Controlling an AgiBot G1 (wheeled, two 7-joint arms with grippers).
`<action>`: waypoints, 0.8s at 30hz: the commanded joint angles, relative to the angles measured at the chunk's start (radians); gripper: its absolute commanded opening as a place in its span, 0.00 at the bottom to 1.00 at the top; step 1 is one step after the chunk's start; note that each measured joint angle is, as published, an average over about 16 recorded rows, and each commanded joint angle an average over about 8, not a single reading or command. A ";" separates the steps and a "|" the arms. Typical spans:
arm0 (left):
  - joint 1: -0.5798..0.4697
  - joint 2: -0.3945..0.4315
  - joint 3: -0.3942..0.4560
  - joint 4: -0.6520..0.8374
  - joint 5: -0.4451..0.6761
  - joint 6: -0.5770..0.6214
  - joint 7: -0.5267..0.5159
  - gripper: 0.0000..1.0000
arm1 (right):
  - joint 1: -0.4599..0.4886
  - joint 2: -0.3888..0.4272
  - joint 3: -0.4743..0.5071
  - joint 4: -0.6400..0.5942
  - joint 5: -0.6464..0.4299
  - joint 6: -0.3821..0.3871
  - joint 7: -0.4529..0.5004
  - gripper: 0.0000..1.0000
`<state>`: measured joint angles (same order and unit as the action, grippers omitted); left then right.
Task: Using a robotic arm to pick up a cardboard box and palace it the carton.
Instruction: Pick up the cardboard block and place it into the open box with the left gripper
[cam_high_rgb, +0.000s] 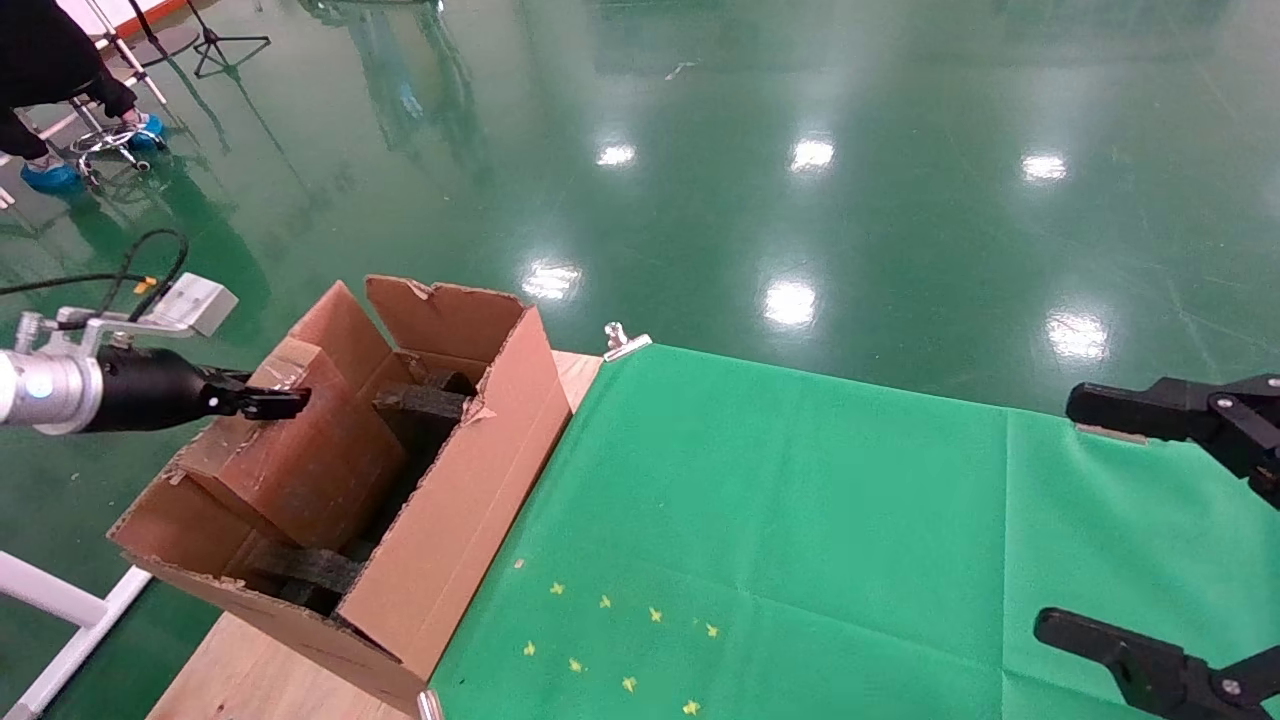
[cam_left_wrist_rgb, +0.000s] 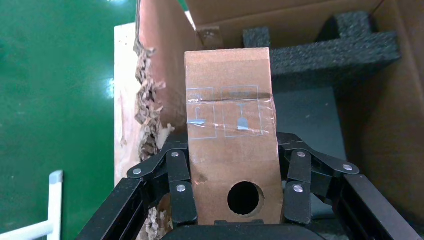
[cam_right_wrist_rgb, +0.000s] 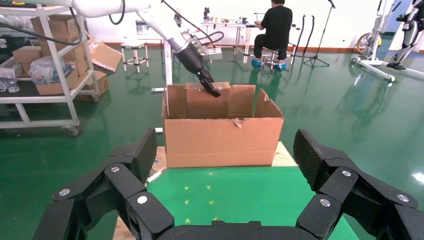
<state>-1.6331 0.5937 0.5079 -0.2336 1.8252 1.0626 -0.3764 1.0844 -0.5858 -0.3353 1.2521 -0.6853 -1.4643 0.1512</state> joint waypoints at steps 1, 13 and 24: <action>-0.004 0.011 0.006 0.023 0.010 -0.014 0.010 0.00 | 0.000 0.000 0.000 0.000 0.000 0.000 0.000 1.00; 0.013 0.068 0.024 0.144 0.035 -0.067 0.060 0.00 | 0.000 0.000 0.000 0.000 0.000 0.000 0.000 1.00; 0.027 0.085 0.010 0.197 0.017 -0.104 0.075 0.98 | 0.000 0.000 0.000 0.000 0.000 0.000 0.000 1.00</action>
<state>-1.6059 0.6780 0.5192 -0.0398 1.8440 0.9613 -0.3016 1.0843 -0.5857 -0.3353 1.2520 -0.6852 -1.4641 0.1511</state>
